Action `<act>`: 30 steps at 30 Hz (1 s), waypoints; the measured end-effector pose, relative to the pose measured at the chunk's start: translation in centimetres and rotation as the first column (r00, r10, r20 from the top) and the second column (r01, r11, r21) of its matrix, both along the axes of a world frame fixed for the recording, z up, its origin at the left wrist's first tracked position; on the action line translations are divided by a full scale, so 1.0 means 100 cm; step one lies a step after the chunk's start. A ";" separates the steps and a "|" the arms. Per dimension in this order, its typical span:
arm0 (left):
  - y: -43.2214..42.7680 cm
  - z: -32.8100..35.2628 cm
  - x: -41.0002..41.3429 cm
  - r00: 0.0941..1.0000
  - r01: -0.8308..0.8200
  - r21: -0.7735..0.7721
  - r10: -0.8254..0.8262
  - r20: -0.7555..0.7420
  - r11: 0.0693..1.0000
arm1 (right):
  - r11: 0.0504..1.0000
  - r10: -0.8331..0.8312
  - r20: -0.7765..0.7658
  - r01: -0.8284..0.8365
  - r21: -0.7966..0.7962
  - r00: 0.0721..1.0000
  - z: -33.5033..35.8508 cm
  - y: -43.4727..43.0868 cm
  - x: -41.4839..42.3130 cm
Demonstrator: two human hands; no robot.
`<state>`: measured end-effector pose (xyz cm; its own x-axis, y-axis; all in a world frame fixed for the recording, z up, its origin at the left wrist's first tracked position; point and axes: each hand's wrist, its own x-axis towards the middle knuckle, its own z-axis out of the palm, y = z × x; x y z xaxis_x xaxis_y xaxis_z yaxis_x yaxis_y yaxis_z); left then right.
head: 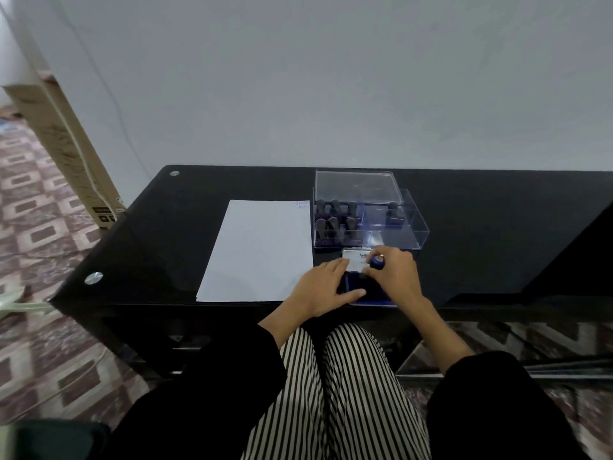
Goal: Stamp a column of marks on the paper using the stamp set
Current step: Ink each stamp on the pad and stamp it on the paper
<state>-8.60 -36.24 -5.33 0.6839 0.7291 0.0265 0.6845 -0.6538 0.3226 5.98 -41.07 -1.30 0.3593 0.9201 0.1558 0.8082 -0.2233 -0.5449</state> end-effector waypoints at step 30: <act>0.204 -0.018 -0.047 0.913 -0.404 -0.016 0.402 -0.070 0.915 | 0.941 0.320 0.340 -0.257 -0.218 0.884 0.039 0.247 -0.053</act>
<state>-13.29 -15.88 -7.16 0.3318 0.9428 -0.0329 0.9073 -0.3094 0.2846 0.68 -16.33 2.57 0.0206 0.9977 0.0639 0.9846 -0.0091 -0.1745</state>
